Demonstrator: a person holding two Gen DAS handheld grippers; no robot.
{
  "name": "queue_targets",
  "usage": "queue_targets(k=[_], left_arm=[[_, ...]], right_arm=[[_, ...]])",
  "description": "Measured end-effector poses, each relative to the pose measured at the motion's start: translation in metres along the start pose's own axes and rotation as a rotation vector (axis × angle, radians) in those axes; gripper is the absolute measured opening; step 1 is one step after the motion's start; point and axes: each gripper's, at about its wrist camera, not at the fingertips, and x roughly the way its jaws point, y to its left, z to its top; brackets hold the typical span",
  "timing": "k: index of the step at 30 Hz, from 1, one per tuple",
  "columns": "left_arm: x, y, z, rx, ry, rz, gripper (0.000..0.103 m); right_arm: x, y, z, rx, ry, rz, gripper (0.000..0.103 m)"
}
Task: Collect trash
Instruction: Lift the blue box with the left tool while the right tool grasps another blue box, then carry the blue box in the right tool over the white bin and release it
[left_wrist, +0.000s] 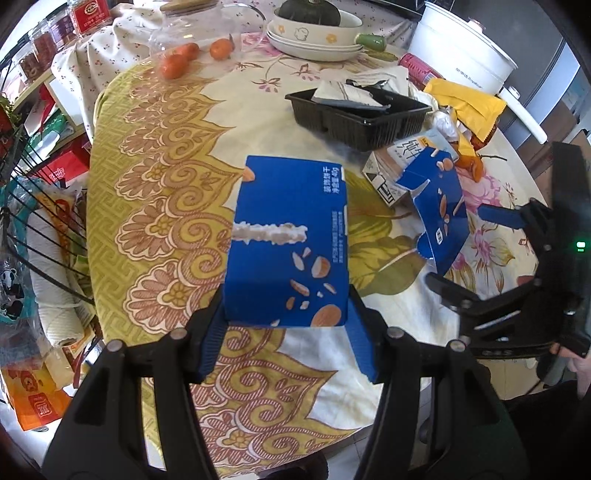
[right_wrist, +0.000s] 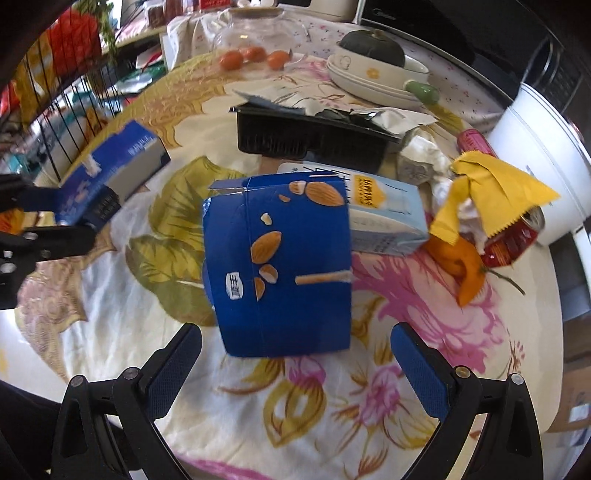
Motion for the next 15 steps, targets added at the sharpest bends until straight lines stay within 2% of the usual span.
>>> queue_targets(k=[8, 11, 12, 13, 15], left_arm=[[-0.003, 0.000, -0.001, 0.001, -0.014, -0.003, 0.060], [-0.004, 0.000, -0.001, 0.004, -0.015, -0.002, 0.060], [-0.004, -0.001, -0.002, 0.005, -0.017, -0.001, 0.060], [-0.005, -0.002, -0.002, 0.007, -0.020, -0.001, 0.060], [-0.005, -0.003, -0.002, 0.011, -0.025, 0.002, 0.060]], right_arm=[[0.014, 0.002, 0.004, -0.010, -0.014, -0.021, 0.102], [0.011, 0.003, 0.004, -0.008, -0.027, 0.004, 0.086], [0.010, 0.002, 0.003, -0.006, -0.027, 0.021, 0.077], [0.008, 0.003, 0.001, -0.002, -0.025, 0.038, 0.072], [0.006, 0.003, 0.001, -0.006, -0.017, 0.030, 0.072]])
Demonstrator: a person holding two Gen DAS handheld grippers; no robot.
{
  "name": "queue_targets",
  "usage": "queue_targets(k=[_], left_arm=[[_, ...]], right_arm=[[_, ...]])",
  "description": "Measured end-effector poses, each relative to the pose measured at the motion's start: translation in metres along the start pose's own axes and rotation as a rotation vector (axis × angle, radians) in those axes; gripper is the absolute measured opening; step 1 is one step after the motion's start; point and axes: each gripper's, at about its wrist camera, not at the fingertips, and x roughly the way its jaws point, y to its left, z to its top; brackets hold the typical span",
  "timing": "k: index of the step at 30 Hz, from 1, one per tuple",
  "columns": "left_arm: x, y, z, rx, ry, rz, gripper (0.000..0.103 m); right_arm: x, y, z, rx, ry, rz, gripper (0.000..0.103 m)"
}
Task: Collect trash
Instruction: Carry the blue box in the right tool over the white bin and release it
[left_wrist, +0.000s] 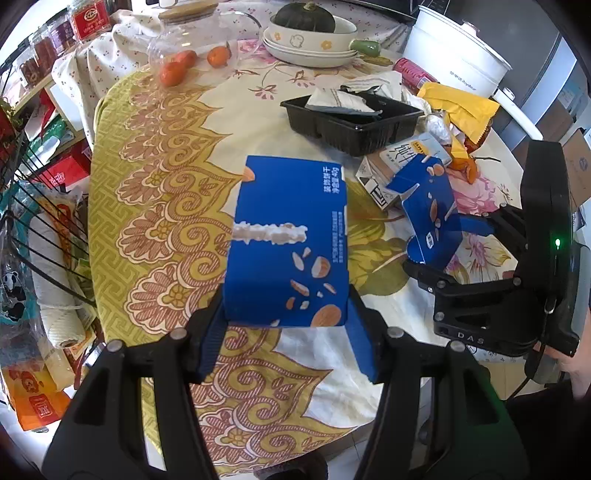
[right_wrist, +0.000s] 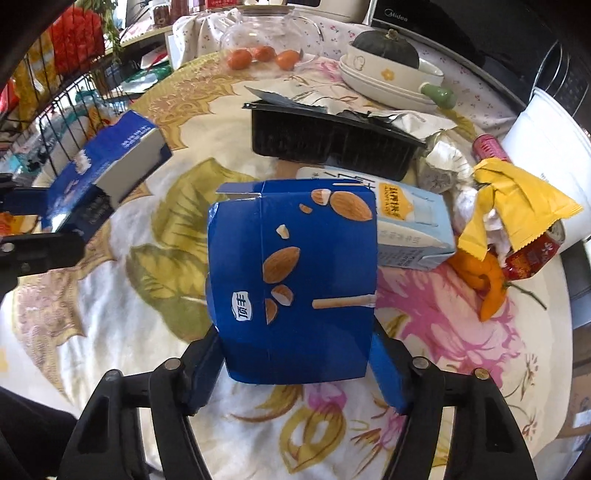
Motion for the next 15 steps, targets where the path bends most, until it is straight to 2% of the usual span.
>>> queue_targets(k=[8, 15], left_arm=[[-0.006, -0.018, 0.005, 0.032, -0.025, -0.018, 0.060], [-0.004, -0.047, 0.011, 0.086, -0.034, -0.034, 0.060]], right_arm=[[-0.023, -0.004, -0.009, -0.014, 0.008, -0.046, 0.072], [-0.044, -0.037, -0.027, 0.053, 0.017, -0.073, 0.072]])
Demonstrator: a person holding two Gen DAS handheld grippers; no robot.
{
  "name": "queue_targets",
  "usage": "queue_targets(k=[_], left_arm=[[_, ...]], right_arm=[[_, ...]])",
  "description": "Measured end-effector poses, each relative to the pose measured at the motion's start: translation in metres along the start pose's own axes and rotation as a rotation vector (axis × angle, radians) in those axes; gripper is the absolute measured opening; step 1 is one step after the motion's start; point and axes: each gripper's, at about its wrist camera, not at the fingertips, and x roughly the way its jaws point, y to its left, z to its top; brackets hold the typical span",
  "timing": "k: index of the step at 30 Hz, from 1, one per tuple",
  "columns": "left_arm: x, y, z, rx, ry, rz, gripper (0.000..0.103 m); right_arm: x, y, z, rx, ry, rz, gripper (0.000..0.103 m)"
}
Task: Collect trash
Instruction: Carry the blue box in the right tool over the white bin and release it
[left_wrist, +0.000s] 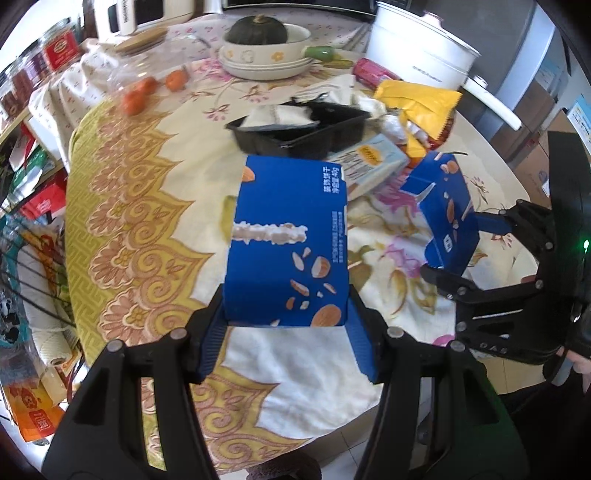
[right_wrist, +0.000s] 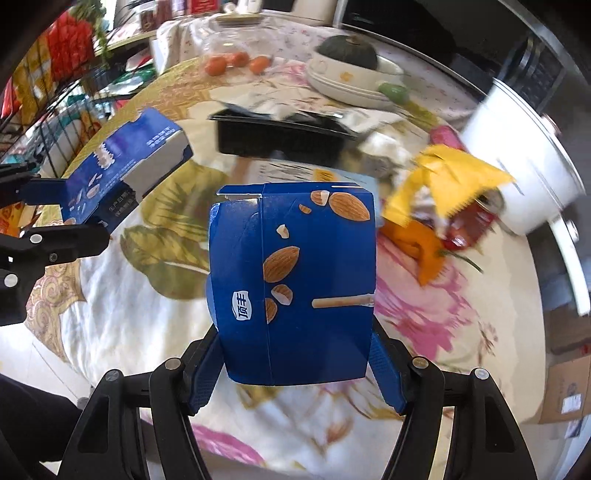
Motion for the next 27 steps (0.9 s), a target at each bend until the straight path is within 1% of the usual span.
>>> queue_targets(k=[9, 17, 24, 27], left_arm=[[0.002, -0.039, 0.010, 0.061, -0.019, -0.027, 0.060], [0.009, -0.091, 0.022, 0.131, -0.032, -0.068, 0.060], [0.013, -0.138, 0.026, 0.205, -0.035, -0.104, 0.060], [0.017, -0.159, 0.025, 0.246, -0.034, -0.120, 0.060]], right_arm=[[-0.020, -0.066, -0.038, 0.098, 0.006, -0.050, 0.072], [-0.035, -0.119, -0.077, 0.193, 0.016, -0.087, 0.072], [-0.046, -0.154, -0.110, 0.252, 0.027, -0.115, 0.072], [-0.048, -0.163, -0.122, 0.270, 0.037, -0.125, 0.072]])
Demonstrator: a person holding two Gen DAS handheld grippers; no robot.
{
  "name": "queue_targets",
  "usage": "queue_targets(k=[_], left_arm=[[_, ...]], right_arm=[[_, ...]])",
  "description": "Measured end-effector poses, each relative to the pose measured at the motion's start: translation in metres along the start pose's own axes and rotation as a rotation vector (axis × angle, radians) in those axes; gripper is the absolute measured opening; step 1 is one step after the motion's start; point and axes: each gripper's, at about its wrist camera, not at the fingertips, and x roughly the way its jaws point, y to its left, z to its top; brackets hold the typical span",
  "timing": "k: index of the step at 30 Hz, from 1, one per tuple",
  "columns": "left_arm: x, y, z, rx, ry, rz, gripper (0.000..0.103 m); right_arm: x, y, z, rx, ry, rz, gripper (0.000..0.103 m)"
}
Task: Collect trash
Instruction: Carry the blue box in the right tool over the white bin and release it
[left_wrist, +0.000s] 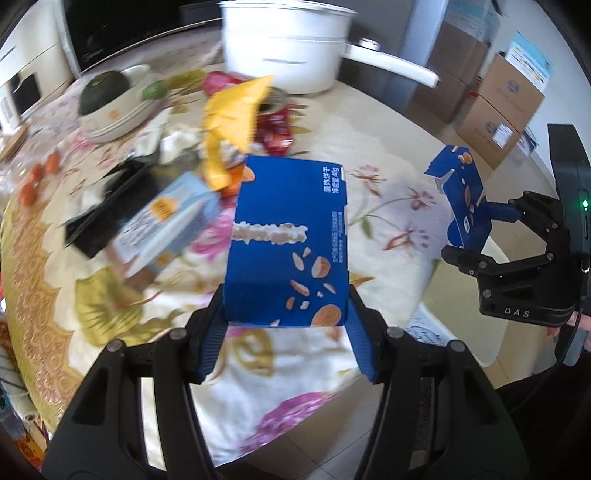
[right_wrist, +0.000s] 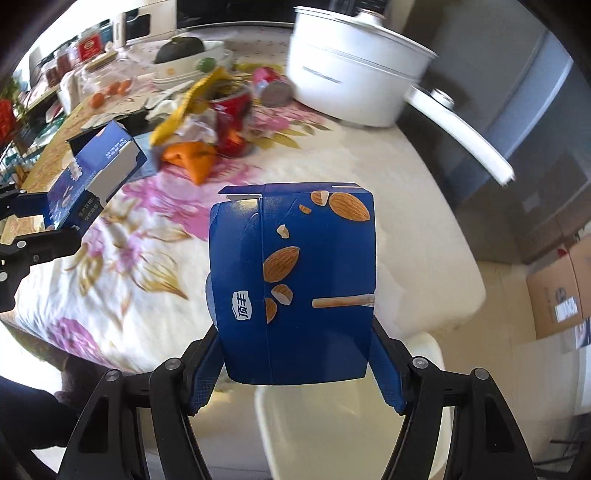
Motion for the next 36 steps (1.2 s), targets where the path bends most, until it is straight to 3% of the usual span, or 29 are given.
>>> queue_targets(k=[22, 34, 36], left_arm=[[0.054, -0.156, -0.009, 0.334, 0.051, -0.108, 0.061], [0.086, -0.206, -0.017, 0.444, 0.054, -0.101, 0.061], [0.089, -0.210, -0.016, 0.451, 0.043, -0.088, 0.070]], right_arm=[[0.007, -0.102, -0.096, 0.173, 0.121, -0.072, 0.072], [0.010, -0.131, -0.147, 0.239, 0.194, -0.091, 0.072], [0.011, -0.135, -0.150, 0.246, 0.201, -0.093, 0.072]])
